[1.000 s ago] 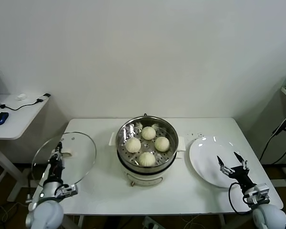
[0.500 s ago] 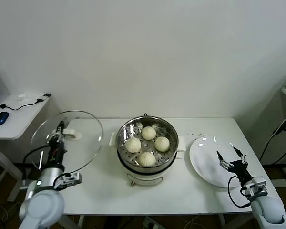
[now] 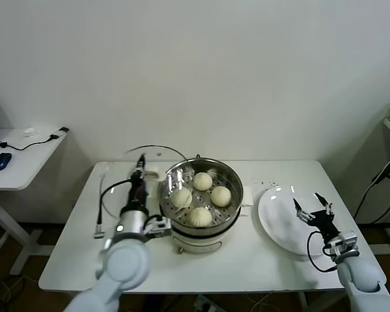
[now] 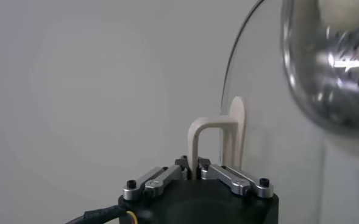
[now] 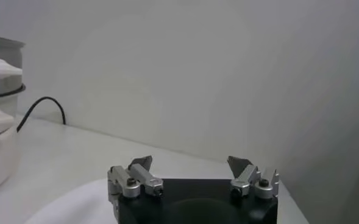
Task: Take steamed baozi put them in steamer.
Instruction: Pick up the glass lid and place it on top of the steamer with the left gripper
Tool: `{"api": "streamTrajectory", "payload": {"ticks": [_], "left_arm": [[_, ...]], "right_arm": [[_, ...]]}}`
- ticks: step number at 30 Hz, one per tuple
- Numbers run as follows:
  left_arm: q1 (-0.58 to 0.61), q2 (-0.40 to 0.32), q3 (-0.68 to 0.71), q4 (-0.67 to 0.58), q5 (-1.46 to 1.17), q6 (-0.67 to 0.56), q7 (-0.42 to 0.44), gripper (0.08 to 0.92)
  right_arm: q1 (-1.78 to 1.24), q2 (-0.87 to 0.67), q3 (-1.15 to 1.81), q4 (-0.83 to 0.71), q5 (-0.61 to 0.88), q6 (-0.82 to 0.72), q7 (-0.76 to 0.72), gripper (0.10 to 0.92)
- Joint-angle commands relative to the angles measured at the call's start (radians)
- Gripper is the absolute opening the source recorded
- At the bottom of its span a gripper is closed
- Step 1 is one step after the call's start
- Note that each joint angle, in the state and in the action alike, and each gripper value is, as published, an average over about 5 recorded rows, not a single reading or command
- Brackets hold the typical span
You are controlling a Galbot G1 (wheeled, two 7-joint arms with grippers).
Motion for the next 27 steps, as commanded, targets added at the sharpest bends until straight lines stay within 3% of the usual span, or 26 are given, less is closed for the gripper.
{"api": "streamTrajectory", "payload": {"ticks": [1, 6, 14, 27], "left_arm": [[-0.116, -0.307, 0.174, 0.218, 0.176, 0.073, 0.043, 0.154], [-0.121, -0.38, 0.172, 0.294, 0.185, 0.068, -0.008, 0.154], [-0.128, -0.424, 0.193, 0.372, 0.189, 0.069, -0.039, 0.154], [-0.128, -0.428, 0.177, 0.401, 0.206, 0.073, -0.003, 0.154]], "right_arm": [[0.024, 0.001, 0.001, -0.017, -0.005, 0.003, 0.003, 0.823], [0.016, 0.005, 0.01, -0.015, -0.009, 0.007, 0.002, 0.823], [0.01, 0.008, 0.016, -0.014, -0.015, 0.01, 0.002, 0.823], [0.012, 0.014, 0.022, -0.032, -0.033, 0.022, -0.005, 0.823]]}}
